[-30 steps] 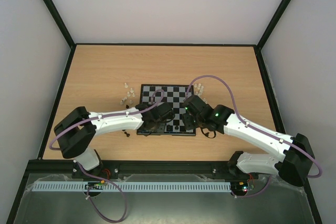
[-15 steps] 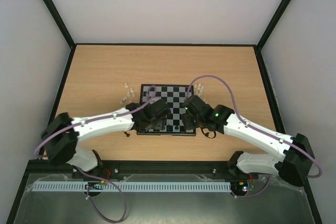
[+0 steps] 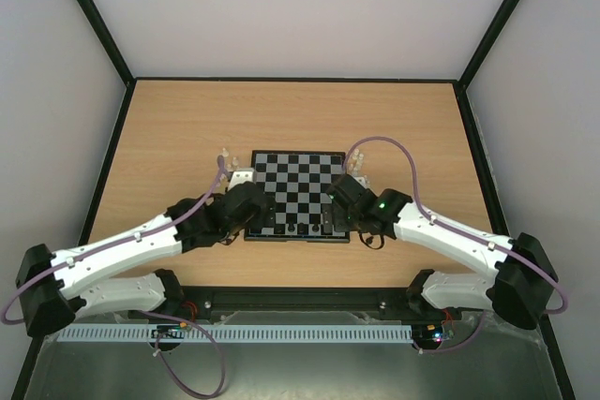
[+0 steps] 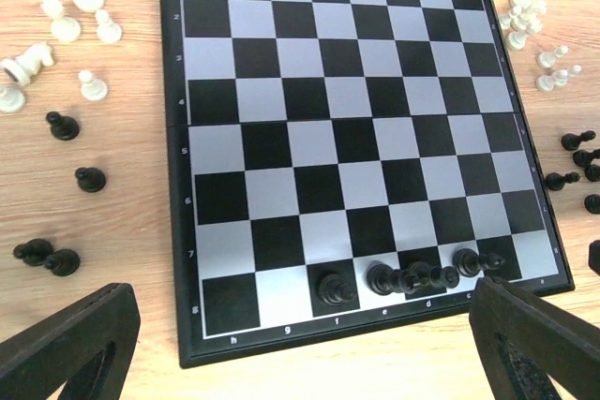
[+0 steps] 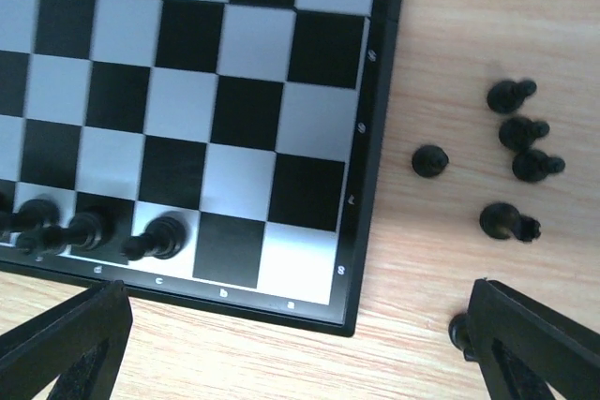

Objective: Set up the chess pieces on the board
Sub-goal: Pick up the chess piece at the center of the board.

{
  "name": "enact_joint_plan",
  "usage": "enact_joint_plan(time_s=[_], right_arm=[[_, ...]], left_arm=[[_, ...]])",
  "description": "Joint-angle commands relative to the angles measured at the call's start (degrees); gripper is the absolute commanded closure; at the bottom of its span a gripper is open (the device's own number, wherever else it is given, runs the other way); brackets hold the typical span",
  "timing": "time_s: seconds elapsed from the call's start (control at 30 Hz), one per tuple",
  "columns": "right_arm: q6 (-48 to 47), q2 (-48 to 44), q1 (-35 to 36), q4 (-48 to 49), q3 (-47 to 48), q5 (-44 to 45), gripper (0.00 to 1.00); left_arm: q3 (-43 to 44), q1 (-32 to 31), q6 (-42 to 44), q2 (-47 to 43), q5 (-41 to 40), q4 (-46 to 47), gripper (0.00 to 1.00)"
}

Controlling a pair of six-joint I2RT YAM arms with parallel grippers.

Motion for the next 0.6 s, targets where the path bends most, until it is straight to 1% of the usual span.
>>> enact_joint_plan(time_s=[0.0,0.13,0.3,0.33,0.37,0.47,0.57], right_arm=[[6.11,0.23,-0.35,0.25,-2.86,-0.49,0.01],[7.80,-1.87,-0.30,-0.90,-3.81,-2.12,0.13],[9.87,-6.24,-0.32,-3.61,-4.21,-1.89,0.19],[9.63,-6.33,-0.34,-3.53,-4.10,-2.69,0.23],[9.33,-6.30,-0.32,-3.13,-3.91,-3.62,0.26],[8.20,-5.31,-0.25,-1.46,-3.00,-5.77,0.30],[6.25,-3.76,-0.16,-0.98,-1.04,-6.38,0.31]], left_arm=[[-2.82,1.50,-0.69,-5.17,-2.23,1.54,0.01],[-4.34,2.80,-0.63,-7.34,-1.50,0.52,0.00],[-6.63,3.90,-1.05,-8.52,-0.31,0.71,0.01],[-7.26,4.22,-1.14,-8.61,-0.05,1.16,0.01],[-7.94,4.53,-1.35,-8.62,0.21,1.58,0.01],[-9.27,5.83,-2.96,-7.63,0.02,1.14,0.01],[-9.27,8.30,-6.80,-5.30,-1.20,-2.48,0.01]])
